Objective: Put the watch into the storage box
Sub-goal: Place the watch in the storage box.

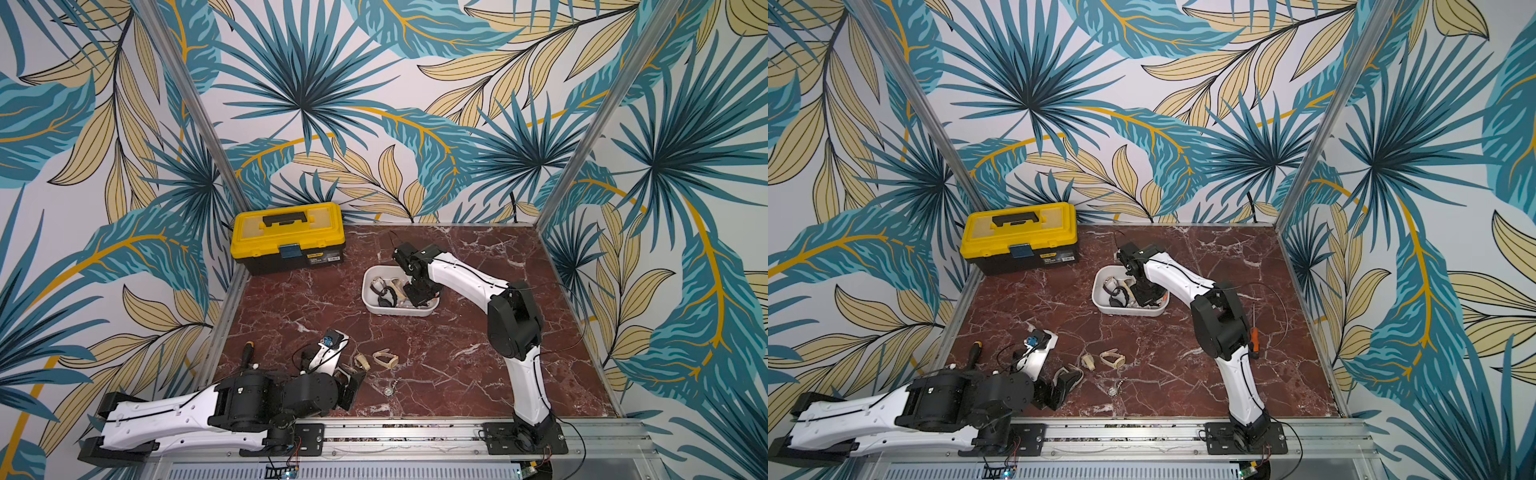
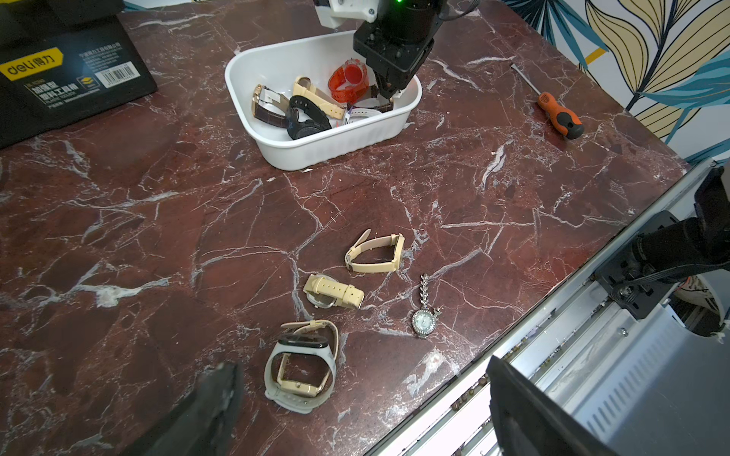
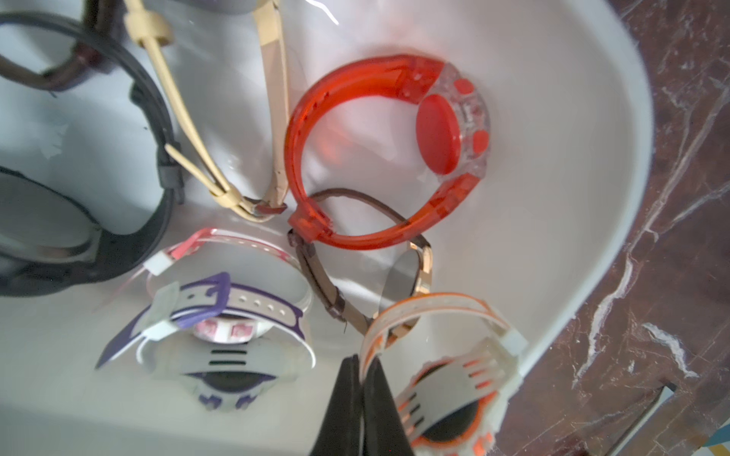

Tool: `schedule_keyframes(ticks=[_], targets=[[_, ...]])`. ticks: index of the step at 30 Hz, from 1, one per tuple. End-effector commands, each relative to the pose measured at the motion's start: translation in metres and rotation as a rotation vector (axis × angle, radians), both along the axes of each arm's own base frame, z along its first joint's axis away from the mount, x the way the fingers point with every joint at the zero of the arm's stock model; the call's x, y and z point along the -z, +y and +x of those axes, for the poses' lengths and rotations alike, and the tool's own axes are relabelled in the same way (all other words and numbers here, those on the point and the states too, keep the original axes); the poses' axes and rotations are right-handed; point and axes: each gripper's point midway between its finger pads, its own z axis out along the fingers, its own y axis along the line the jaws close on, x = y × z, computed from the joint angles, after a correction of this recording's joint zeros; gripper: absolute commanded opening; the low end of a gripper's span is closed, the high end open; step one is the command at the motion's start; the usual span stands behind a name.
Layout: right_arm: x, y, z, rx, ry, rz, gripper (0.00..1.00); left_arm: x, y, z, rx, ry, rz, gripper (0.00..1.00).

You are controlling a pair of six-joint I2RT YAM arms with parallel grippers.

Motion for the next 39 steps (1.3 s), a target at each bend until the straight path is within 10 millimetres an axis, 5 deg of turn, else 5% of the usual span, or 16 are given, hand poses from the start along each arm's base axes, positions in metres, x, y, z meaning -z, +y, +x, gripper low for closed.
schedule_keyframes(ticks=[1, 12, 18, 24, 31, 39], targets=[[0.016, -0.002, -0.009, -0.001, 0.048, -0.01, 0.0, 0.005, 0.0, 0.001, 0.002, -0.015, 0.006, 1.0], [0.024, -0.003, -0.01, 0.004, 0.065, -0.013, 0.0, 0.005, 0.0, 0.002, -0.002, -0.015, 0.007, 1.0], [0.017, -0.002, -0.01, 0.015, 0.055, 0.005, 0.12, 0.004, 0.001, 0.002, -0.003, -0.017, 0.006, 1.0], [-0.001, 0.0, -0.01, 0.023, 0.029, 0.041, 0.34, 0.002, 0.001, 0.002, -0.001, -0.024, 0.004, 1.0], [-0.024, 0.004, -0.013, 0.03, 0.0, 0.092, 0.38, -0.001, -0.001, 0.003, -0.001, -0.028, -0.005, 1.0], [-0.083, 0.011, -0.034, 0.049, -0.085, 0.292, 0.52, 0.002, -0.007, 0.018, -0.053, 0.023, -0.011, 1.0]])
